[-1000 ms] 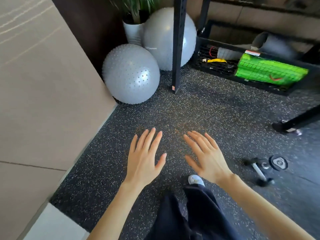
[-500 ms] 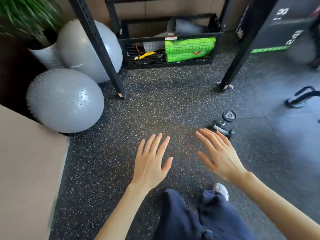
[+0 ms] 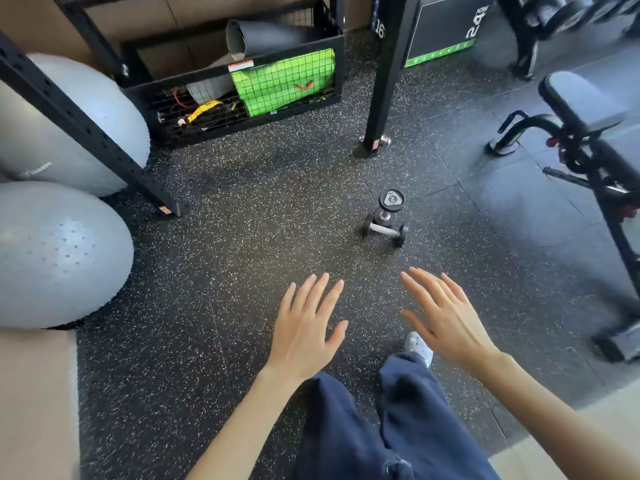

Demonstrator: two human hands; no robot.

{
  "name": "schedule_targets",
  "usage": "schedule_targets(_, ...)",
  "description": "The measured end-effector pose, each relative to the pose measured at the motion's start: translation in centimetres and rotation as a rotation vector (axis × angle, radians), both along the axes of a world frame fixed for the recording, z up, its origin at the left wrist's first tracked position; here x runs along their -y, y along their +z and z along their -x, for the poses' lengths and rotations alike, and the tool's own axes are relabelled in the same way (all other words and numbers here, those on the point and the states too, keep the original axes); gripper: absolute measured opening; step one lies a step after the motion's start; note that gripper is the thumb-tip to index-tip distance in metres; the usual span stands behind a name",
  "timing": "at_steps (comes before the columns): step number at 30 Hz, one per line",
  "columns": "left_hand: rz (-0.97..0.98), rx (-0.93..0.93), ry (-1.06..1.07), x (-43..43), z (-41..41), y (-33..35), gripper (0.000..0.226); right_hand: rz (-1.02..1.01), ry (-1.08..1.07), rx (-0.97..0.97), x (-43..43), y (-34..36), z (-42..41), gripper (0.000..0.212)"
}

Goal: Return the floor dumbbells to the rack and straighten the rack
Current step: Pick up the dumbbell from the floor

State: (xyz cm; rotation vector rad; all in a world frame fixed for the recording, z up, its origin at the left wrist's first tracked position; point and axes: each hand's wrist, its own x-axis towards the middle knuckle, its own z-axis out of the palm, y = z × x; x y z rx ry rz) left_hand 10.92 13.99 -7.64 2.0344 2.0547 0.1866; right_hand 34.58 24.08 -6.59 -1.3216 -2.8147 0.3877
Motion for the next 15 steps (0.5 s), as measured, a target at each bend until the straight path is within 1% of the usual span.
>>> schedule_targets(6, 0.026, -0.029, -0.003, -4.2, -4.4, -0.1, 0.060, 0.051, -0.030, 0.005, -4.1, -0.4, -4.9, 0.059)
schedule_targets(10, 0.039, -0.051, 0.015, -8.3, -7.8, 0.0, 0.059, 0.051, -0.018, -0.007, -9.1, 0.1, -8.7, 0.058)
schedule_targets(15, 0.037, -0.029, 0.043, -14.7, -13.4, -0.2, 0.058, 0.038, -0.009, 0.005, -16.2, 0.8, -14.2, 0.057)
